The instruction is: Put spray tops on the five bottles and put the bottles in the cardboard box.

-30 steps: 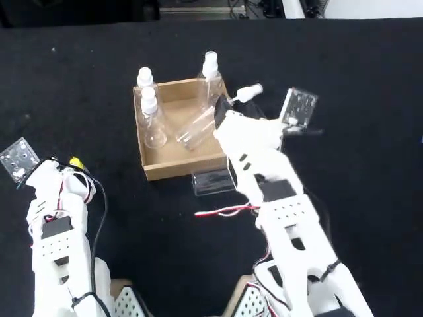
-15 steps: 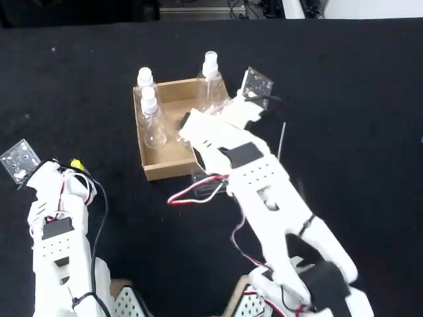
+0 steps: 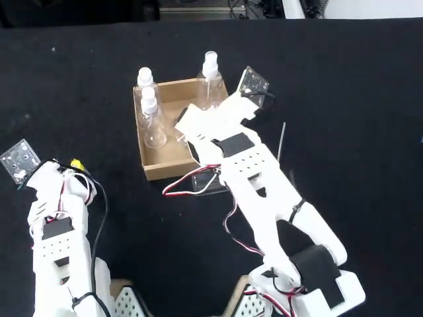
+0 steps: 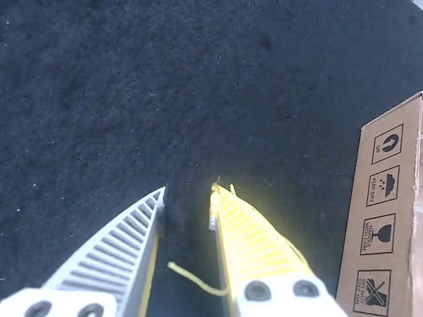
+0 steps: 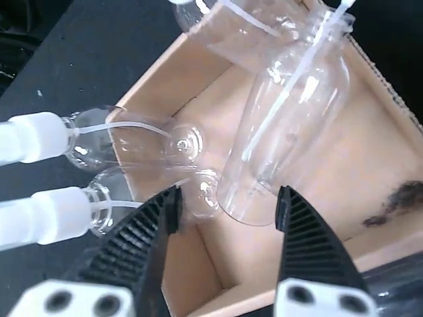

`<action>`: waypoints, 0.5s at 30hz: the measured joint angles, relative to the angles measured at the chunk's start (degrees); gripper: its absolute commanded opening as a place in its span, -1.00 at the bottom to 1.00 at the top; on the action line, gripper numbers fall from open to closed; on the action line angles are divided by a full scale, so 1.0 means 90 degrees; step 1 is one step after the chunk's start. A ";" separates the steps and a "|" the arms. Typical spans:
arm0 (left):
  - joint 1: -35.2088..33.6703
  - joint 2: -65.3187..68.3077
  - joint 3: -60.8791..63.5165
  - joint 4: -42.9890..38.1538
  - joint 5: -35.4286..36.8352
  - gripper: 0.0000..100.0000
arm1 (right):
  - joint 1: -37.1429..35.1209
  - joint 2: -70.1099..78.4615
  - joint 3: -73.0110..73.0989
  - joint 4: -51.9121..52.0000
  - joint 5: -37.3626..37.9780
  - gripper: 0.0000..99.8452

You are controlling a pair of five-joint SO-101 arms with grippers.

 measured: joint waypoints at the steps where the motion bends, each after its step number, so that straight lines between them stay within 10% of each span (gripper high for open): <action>1: 0.0000 0.0000 0.0000 0.0000 0.0000 -0.81 | 0.0000 0.0000 0.0000 0.0000 0.0000 -0.33; 15: 0.0000 0.0000 0.0000 0.0000 0.0000 -0.81 | -0.0010 0.0557 -0.0694 0.0000 -0.0078 -0.31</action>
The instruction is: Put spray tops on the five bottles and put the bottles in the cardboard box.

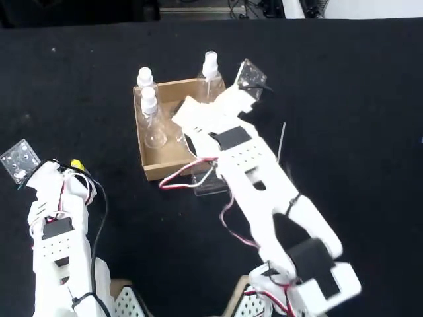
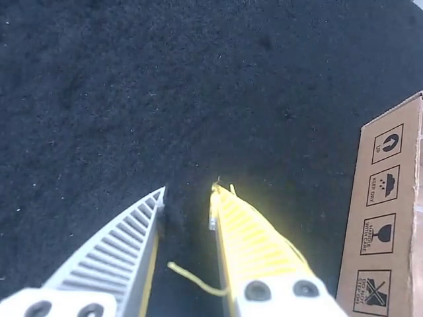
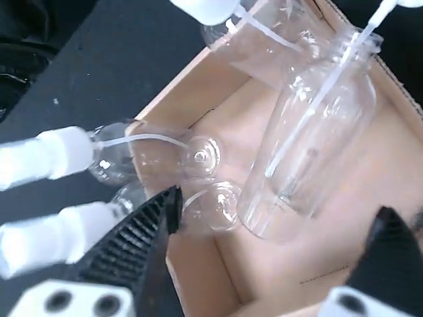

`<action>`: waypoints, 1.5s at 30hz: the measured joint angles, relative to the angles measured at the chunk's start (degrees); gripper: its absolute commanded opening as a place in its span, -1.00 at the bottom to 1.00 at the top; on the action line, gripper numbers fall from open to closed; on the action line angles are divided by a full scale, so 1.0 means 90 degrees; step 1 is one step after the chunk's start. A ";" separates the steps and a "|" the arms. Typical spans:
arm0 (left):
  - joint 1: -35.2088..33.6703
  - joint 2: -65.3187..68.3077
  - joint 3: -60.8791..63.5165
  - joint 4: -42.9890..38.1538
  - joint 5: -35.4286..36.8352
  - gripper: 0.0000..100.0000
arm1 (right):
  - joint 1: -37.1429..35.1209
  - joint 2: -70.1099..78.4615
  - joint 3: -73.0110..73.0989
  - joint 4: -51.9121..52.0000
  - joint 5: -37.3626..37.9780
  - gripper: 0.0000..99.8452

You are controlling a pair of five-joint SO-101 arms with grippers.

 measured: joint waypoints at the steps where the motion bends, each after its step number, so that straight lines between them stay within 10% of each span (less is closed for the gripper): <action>1: 0.0000 0.0000 0.0000 0.0000 0.0000 -0.81 | 0.0000 0.0186 -0.0117 0.0000 -0.0059 -0.31; 38: 0.0000 0.0000 0.0000 0.0000 0.0000 -0.82 | 0.0410 0.2139 -0.1211 0.0400 -0.0733 -0.33; 45: 0.0000 0.0000 0.0000 0.0000 0.0000 -0.82 | 0.0410 0.2139 -0.1211 0.0459 -0.0733 -0.61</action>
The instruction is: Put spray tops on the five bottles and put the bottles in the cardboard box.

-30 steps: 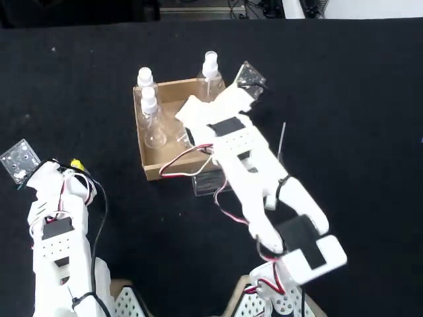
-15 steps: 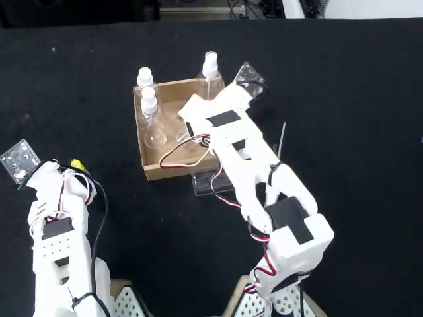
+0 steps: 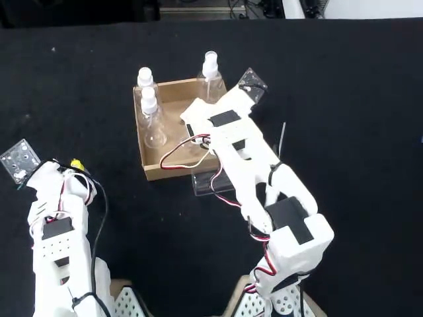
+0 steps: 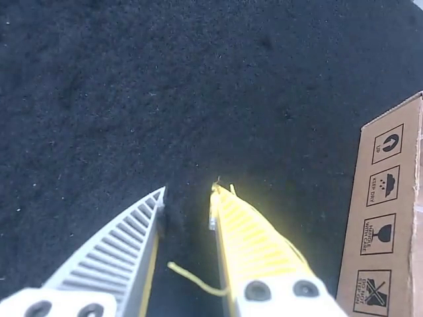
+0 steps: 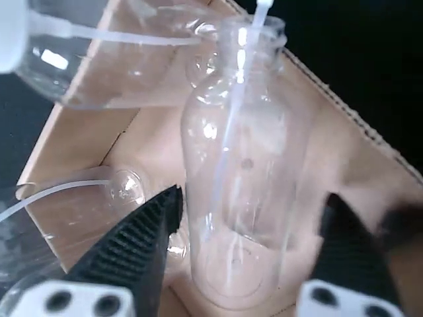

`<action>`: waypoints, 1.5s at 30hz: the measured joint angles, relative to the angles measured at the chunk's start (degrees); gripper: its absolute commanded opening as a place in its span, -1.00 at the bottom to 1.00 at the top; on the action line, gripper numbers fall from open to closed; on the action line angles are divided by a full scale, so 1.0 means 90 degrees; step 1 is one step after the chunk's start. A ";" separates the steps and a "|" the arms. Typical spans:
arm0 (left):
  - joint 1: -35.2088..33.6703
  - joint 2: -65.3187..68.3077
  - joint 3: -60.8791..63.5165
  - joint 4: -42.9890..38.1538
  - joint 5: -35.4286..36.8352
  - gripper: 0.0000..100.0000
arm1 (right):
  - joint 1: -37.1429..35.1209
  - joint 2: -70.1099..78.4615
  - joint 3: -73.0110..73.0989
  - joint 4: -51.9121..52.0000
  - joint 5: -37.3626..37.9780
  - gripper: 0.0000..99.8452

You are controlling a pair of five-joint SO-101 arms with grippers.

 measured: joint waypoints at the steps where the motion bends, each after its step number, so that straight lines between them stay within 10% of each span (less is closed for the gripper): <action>1: 0.0000 0.0000 0.0000 0.0000 0.0000 -0.82 | 0.0000 0.0000 0.0000 0.0000 0.0000 -0.62; 45: 0.0000 0.0000 0.0000 0.0000 0.0000 -0.81 | 0.0313 -0.0772 0.0440 0.0000 0.0010 -0.98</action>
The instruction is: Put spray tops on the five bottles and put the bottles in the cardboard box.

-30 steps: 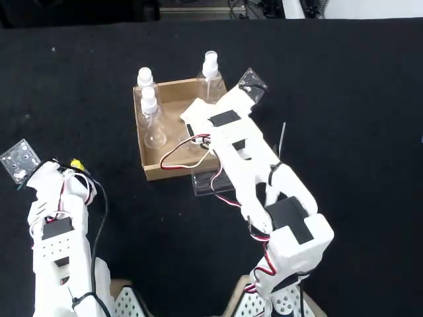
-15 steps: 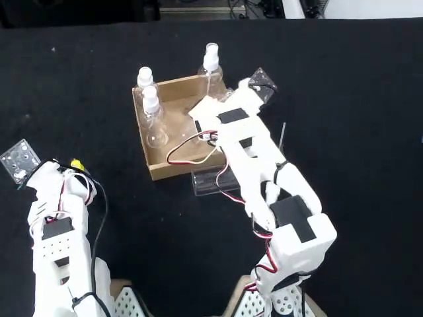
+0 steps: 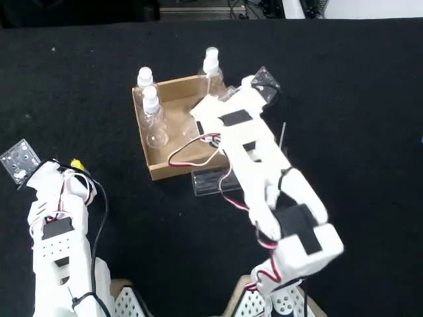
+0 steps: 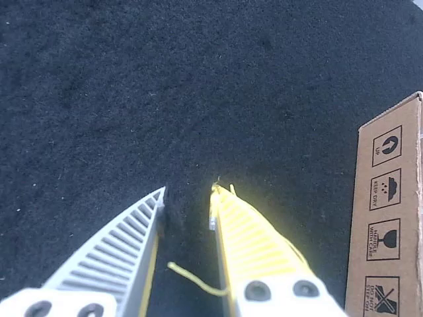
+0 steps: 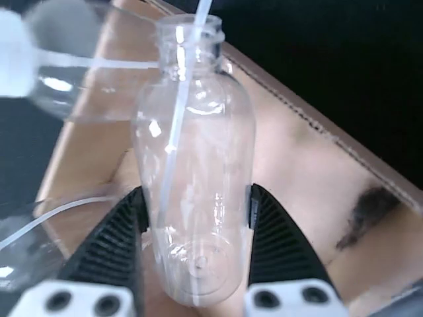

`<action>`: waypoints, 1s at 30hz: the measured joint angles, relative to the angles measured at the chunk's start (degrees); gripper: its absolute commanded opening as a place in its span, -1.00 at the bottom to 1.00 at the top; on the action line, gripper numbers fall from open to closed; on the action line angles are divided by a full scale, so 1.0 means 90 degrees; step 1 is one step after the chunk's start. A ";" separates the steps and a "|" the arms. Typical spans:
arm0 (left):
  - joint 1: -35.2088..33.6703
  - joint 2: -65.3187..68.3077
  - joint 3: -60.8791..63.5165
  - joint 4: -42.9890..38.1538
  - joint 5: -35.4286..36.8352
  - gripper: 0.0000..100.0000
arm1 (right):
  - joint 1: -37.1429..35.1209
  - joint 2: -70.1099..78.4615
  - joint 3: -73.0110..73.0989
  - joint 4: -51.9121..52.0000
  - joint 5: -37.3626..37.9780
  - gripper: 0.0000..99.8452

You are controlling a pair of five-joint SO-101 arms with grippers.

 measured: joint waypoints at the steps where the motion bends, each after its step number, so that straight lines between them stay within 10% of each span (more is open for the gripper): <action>1: 0.0000 0.0000 0.0000 0.0000 0.0000 -0.81 | 0.0000 -0.0147 0.0059 0.0000 0.0029 -0.98; 17: 0.0000 0.0000 0.0000 0.0000 0.0000 -0.81 | 0.0029 -0.2315 0.1582 0.0000 0.1495 -0.98; 30: 0.0000 0.0000 0.0000 0.0000 0.0000 -0.81 | 0.1553 -0.5128 0.3028 0.0000 0.4181 -0.98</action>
